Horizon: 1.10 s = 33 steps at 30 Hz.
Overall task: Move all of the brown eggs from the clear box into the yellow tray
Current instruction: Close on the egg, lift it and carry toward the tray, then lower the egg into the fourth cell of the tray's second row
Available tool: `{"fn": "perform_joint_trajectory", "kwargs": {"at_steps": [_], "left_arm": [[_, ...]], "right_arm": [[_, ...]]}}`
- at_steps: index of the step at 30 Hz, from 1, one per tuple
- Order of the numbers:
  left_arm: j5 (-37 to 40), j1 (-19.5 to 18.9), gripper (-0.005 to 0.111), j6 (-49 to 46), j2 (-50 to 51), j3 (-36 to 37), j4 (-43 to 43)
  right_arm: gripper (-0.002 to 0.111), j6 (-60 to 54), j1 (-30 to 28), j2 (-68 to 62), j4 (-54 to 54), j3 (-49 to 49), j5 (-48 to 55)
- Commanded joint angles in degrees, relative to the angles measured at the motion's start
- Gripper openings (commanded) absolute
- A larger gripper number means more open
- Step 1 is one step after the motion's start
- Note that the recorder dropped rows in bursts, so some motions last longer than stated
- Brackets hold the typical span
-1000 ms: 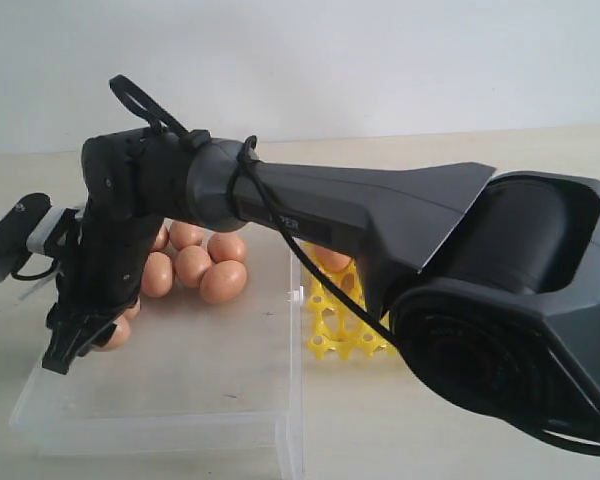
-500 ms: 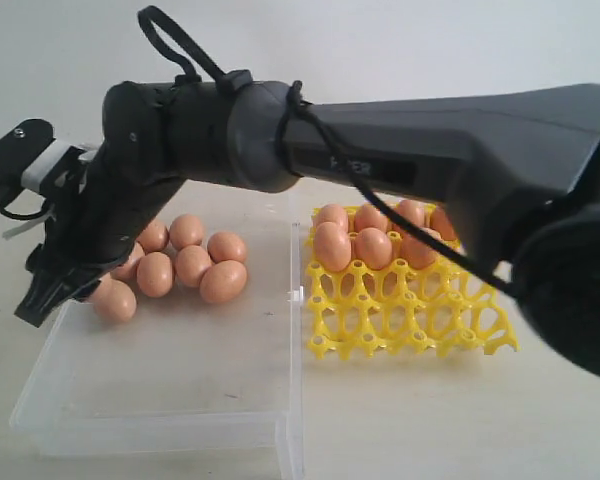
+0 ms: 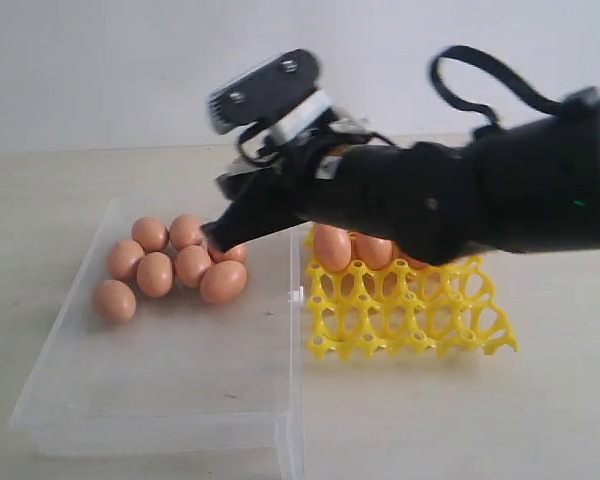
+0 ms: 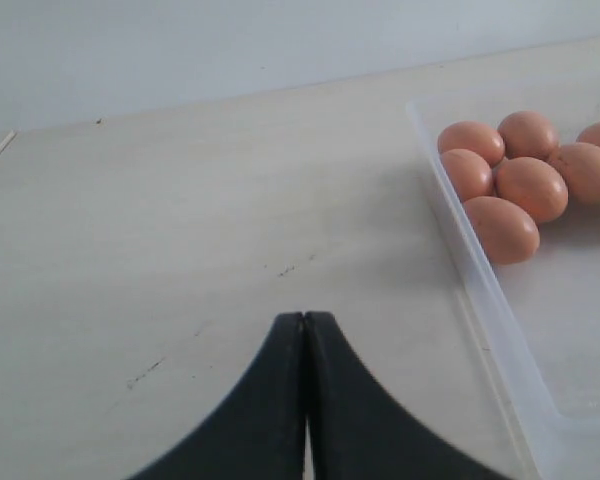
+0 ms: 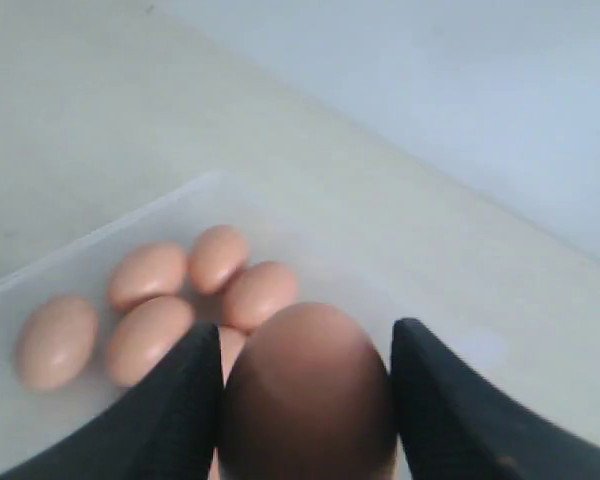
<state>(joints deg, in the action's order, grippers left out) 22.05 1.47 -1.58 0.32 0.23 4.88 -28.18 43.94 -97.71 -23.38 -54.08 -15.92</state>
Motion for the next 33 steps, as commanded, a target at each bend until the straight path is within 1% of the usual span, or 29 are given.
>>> {"fn": "perform_joint_trajectory", "kwargs": {"at_steps": [1,3,7,10,15,18,20,24,27,30,33], "left_arm": [[-0.35,0.30,0.000,0.15,-0.32,-0.23,-0.31],[-0.35,0.30,0.000,0.15,-0.32,-0.23,-0.31],[-0.35,0.30,0.000,0.15,-0.32,-0.23,-0.31],[-0.35,0.30,0.000,0.15,-0.32,-0.23,-0.31],[-0.35,0.30,0.000,0.15,-0.32,-0.23,-0.31],[-0.35,0.30,0.000,0.15,-0.32,-0.23,-0.31],[-0.35,0.30,0.000,0.15,-0.32,-0.23,-0.31],[-0.35,0.30,0.000,0.15,-0.32,-0.23,-0.31],[-0.35,0.30,0.000,0.15,-0.32,-0.23,-0.31],[-0.35,0.30,0.000,0.15,-0.32,-0.23,-0.31],[-0.35,0.30,0.000,0.15,-0.32,-0.23,-0.31]], "right_arm": [[0.000,4.36,-4.99,7.45,-1.88,12.68,-18.29],[0.000,6.74,-8.05,9.20,-1.25,17.24,-23.22],[0.000,9.16,-13.91,9.51,2.06,21.75,-24.79],[0.000,11.48,-17.70,8.48,6.59,22.53,-24.95],[0.000,21.00,-23.21,5.51,11.32,22.67,-25.87],[0.000,22.93,-24.75,2.12,13.33,22.67,-26.95],[0.000,23.23,-24.75,-0.72,13.06,22.56,-28.78],[0.000,23.33,-25.45,-6.87,13.05,20.56,-29.32],[0.000,23.31,-26.64,-9.12,12.66,20.46,-32.15],[0.000,23.53,-28.07,-10.93,12.91,20.32,-32.59],[0.000,23.71,-28.31,-12.00,13.61,19.77,-33.00]]}}
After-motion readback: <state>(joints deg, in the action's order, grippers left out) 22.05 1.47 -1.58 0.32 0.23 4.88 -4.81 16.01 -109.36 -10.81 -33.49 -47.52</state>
